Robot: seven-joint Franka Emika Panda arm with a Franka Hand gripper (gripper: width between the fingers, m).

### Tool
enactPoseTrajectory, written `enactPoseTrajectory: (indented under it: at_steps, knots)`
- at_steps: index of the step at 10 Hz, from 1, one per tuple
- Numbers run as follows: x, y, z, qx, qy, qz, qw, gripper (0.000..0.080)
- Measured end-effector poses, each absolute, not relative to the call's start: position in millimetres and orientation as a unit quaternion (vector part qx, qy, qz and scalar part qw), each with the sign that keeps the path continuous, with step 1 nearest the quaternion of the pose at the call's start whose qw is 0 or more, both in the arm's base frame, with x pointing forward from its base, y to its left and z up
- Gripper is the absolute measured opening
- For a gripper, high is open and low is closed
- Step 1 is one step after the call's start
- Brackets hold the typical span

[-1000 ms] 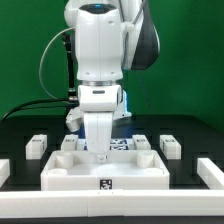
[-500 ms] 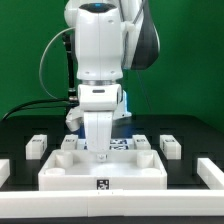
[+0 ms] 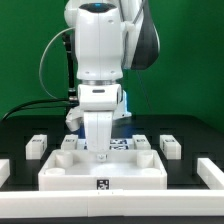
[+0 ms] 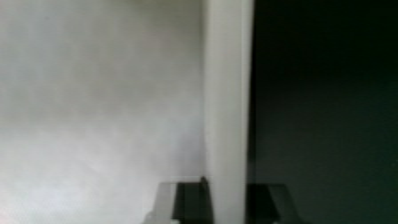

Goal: Assemble desk

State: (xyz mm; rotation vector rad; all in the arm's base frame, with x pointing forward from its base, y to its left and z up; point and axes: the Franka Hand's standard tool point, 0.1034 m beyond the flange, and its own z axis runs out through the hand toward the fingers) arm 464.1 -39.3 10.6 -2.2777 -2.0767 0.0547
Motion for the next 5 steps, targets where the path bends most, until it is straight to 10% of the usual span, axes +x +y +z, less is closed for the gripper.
enactPoseTrajectory:
  at_steps: [5]
  knots:
    - [499.0, 8.9, 9.4, -0.735, -0.678, -0.009, 0.028, 0.0057]
